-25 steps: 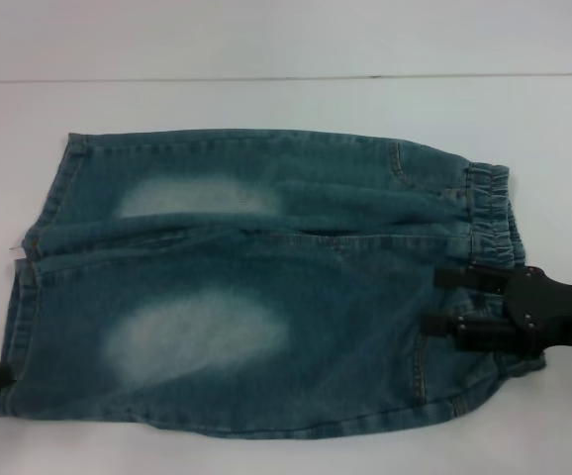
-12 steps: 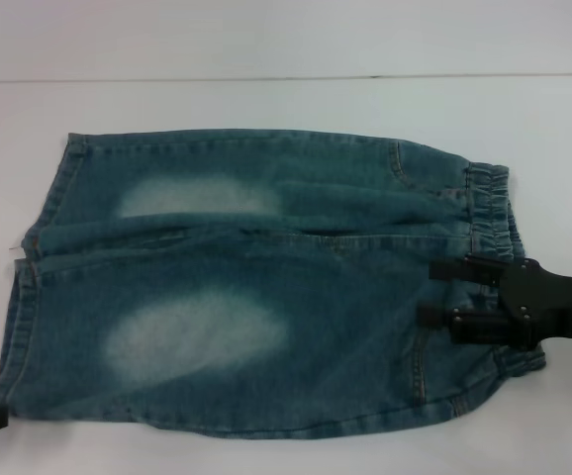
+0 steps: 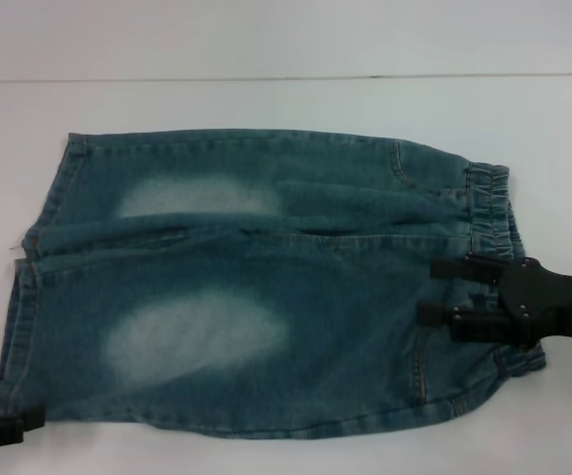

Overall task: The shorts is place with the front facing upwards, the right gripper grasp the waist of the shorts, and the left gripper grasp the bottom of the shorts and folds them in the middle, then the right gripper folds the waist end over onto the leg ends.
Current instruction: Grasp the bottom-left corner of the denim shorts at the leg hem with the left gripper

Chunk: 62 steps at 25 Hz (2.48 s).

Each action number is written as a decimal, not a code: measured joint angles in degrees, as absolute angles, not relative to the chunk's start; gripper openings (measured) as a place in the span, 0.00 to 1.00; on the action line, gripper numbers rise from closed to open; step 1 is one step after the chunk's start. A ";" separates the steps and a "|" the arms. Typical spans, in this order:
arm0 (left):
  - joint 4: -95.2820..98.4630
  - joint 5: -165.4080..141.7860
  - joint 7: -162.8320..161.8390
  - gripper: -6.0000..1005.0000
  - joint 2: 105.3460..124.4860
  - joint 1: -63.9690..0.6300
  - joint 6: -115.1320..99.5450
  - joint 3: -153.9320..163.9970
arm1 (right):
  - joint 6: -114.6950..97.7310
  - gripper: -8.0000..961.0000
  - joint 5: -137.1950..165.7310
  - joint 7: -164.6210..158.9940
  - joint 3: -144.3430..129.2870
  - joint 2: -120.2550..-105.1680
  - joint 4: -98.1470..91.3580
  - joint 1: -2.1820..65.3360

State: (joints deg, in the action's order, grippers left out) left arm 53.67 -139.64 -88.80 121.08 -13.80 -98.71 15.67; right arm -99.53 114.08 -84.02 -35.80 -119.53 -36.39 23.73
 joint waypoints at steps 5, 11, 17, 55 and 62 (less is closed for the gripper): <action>53.40 -139.66 -88.92 0.92 121.19 -14.10 -98.29 16.24 | -99.47 0.95 114.11 -84.02 -35.77 -119.53 -36.39 23.55; 54.48 -139.67 -89.68 0.92 121.19 -13.58 -98.55 15.87 | -99.40 0.95 114.08 -84.02 -35.77 -119.53 -36.39 23.41; 54.24 -140.61 -89.70 0.92 121.25 -13.68 -98.96 16.52 | -99.11 0.95 114.08 -84.02 -35.88 -119.53 -36.38 23.78; 58.15 -139.49 -90.18 0.91 121.66 -13.10 -101.53 15.45 | -98.69 0.95 114.22 -83.89 -35.79 -119.53 -35.65 23.84; 57.74 -139.59 -90.18 0.91 121.65 -13.32 -100.85 15.85 | -98.69 0.95 114.25 -83.81 -35.77 -119.53 -35.68 23.87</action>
State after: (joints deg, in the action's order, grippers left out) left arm 57.74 -139.59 -90.18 121.65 -13.32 -100.85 15.85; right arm -98.69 114.25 -83.81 -35.77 -119.53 -35.68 23.87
